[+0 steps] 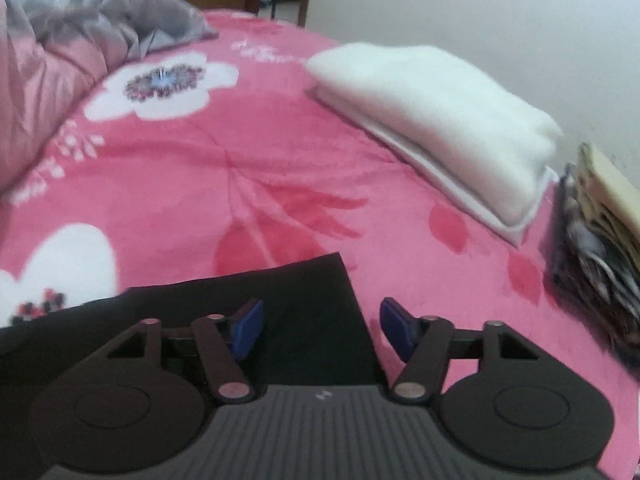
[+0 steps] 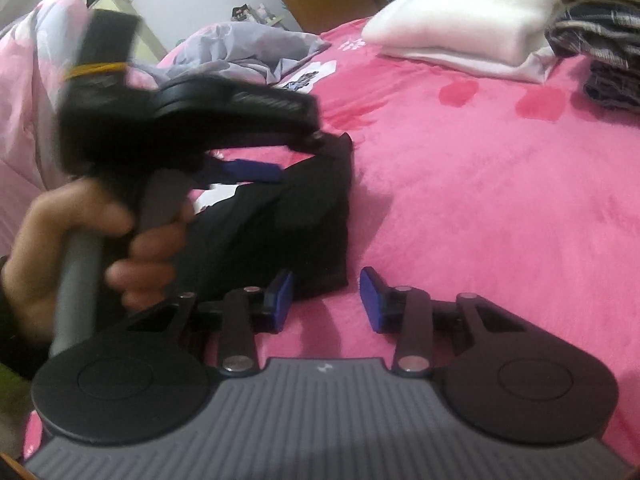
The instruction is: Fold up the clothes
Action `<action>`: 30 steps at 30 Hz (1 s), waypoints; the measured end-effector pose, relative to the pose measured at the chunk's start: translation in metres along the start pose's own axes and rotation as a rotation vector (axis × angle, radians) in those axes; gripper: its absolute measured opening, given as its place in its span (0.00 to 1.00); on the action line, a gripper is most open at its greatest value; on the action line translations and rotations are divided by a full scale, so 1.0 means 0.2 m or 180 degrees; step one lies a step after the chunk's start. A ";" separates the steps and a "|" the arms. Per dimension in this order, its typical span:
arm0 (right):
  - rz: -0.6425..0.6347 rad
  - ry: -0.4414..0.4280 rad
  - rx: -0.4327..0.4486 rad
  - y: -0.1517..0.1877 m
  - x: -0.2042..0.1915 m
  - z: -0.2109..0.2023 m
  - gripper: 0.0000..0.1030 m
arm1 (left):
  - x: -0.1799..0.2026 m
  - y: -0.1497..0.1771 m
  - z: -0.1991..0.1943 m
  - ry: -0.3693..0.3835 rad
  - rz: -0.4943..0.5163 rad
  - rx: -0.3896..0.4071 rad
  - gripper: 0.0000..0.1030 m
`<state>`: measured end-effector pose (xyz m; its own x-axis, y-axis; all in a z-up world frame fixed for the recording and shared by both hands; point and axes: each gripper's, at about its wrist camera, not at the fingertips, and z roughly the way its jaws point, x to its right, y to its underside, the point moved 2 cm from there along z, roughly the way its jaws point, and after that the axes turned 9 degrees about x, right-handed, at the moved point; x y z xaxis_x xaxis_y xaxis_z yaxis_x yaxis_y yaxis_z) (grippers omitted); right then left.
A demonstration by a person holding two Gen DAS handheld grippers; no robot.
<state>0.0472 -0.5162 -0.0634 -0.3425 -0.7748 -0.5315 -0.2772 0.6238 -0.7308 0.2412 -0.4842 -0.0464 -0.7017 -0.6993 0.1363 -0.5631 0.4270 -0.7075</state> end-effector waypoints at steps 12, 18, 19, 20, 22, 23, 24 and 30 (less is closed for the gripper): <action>0.0069 -0.0028 -0.0015 0.00 0.02 0.00 0.16 | 0.05 -0.05 0.17 -0.0271 0.0124 -0.0080 0.46; 0.0069 -0.0028 0.0019 0.00 0.01 -0.01 0.05 | 0.07 -0.07 0.18 -0.0476 0.0134 -0.0062 0.06; 0.0075 -0.0031 0.0029 0.00 0.01 -0.01 0.04 | 0.06 -0.08 0.17 -0.0465 0.0082 -0.0054 0.05; 0.0081 -0.0040 0.0048 0.00 0.01 -0.02 0.04 | 0.05 -0.08 0.15 -0.0436 0.0011 -0.0036 0.05; 0.0097 -0.0094 0.0123 -0.01 0.01 -0.04 0.03 | 0.01 -0.10 0.10 -0.0373 -0.0111 0.0013 0.05; 0.0104 -0.0123 0.0161 -0.02 0.01 -0.06 0.03 | -0.02 -0.11 0.06 -0.0346 -0.0160 0.0042 0.05; 0.0111 -0.0152 0.0199 -0.02 0.01 -0.07 0.03 | -0.04 -0.12 0.03 -0.0320 -0.0209 0.0071 0.05; 0.0442 -0.0822 0.0434 -0.07 -0.05 -0.20 0.03 | -0.23 -0.14 -0.30 -0.0064 -0.0564 0.0257 0.04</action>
<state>0.0191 -0.5129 -0.0297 -0.1245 -0.6945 -0.7086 -0.1149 0.7195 -0.6849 0.2624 -0.4292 0.0084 -0.5854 -0.7711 0.2506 -0.6396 0.2493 -0.7271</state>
